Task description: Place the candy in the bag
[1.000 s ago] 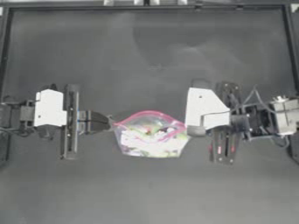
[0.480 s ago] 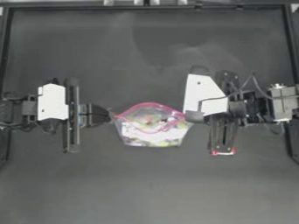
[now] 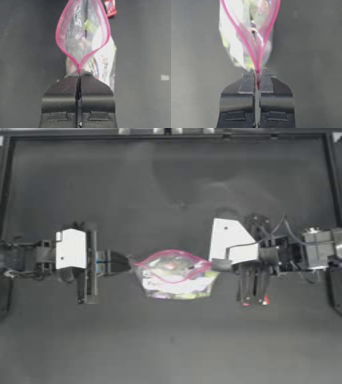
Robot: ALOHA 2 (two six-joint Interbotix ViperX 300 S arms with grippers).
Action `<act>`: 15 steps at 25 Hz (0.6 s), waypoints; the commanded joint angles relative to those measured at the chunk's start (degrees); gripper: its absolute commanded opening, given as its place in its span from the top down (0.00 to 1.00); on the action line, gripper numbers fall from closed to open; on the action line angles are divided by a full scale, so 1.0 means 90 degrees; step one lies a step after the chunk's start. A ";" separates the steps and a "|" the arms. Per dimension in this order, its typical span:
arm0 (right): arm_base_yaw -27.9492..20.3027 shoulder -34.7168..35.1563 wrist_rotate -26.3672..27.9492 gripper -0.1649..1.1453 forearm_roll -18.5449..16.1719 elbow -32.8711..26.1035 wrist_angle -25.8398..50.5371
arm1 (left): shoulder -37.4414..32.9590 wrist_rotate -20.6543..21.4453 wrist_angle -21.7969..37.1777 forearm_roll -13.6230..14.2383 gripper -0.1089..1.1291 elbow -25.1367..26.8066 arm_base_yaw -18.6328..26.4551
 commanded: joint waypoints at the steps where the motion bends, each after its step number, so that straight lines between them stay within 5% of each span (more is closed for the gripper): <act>1: 0.0000 -0.0068 0.0000 0.84 0.0010 0.0010 -0.0215 | 0.0049 -0.0010 -0.0068 0.0000 0.86 -0.0156 0.0010; 15: 0.0000 0.0068 0.0029 0.84 0.0186 0.0361 -0.0723 | 0.0430 0.0000 -0.0439 0.0000 0.86 -0.0166 -0.0127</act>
